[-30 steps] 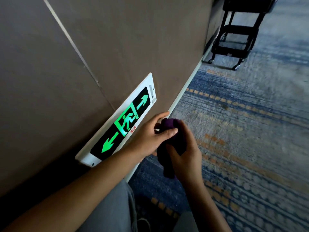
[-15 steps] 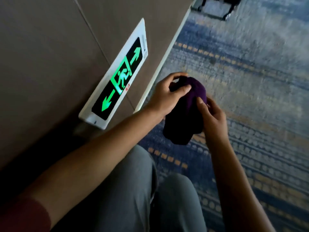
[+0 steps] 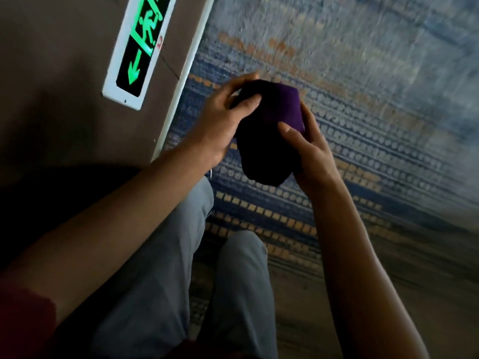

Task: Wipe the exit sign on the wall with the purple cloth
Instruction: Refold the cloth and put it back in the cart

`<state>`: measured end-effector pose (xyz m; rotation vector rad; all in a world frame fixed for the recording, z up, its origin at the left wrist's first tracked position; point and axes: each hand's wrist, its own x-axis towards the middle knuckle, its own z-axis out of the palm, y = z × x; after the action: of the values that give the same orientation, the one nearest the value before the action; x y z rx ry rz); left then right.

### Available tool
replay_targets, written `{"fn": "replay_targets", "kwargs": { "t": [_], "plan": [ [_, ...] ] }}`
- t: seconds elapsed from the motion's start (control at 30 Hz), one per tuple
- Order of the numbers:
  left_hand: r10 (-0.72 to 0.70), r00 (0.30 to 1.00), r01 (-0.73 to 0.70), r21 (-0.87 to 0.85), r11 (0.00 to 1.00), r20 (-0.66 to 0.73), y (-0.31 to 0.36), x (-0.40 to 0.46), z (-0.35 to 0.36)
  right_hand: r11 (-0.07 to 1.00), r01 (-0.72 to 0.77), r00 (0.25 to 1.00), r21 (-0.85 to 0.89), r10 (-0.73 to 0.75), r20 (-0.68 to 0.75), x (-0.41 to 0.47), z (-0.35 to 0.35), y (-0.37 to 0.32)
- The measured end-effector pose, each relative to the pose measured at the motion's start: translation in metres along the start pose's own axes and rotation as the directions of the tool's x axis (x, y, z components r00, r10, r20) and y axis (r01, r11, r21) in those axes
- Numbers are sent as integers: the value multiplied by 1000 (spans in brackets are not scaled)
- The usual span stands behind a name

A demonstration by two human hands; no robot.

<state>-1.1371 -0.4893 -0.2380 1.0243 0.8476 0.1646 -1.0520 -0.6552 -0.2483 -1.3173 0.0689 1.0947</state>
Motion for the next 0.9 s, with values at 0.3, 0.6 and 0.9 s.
{"fn": "replay_targets", "kwargs": {
  "t": [0.3,0.6,0.9],
  "plan": [
    [-6,1000,4,235,972,9,63,-108,53,976,139,986,-167,-153,-72,-112,7,-75],
    [-60,971,-43,417,908,231,181,-179,104,848,227,973,-480,-216,79,-218,26,-199],
    [47,840,-330,440,835,541,288,-229,120,750,208,978,-628,-166,126,-280,65,-314]
  ]
}}
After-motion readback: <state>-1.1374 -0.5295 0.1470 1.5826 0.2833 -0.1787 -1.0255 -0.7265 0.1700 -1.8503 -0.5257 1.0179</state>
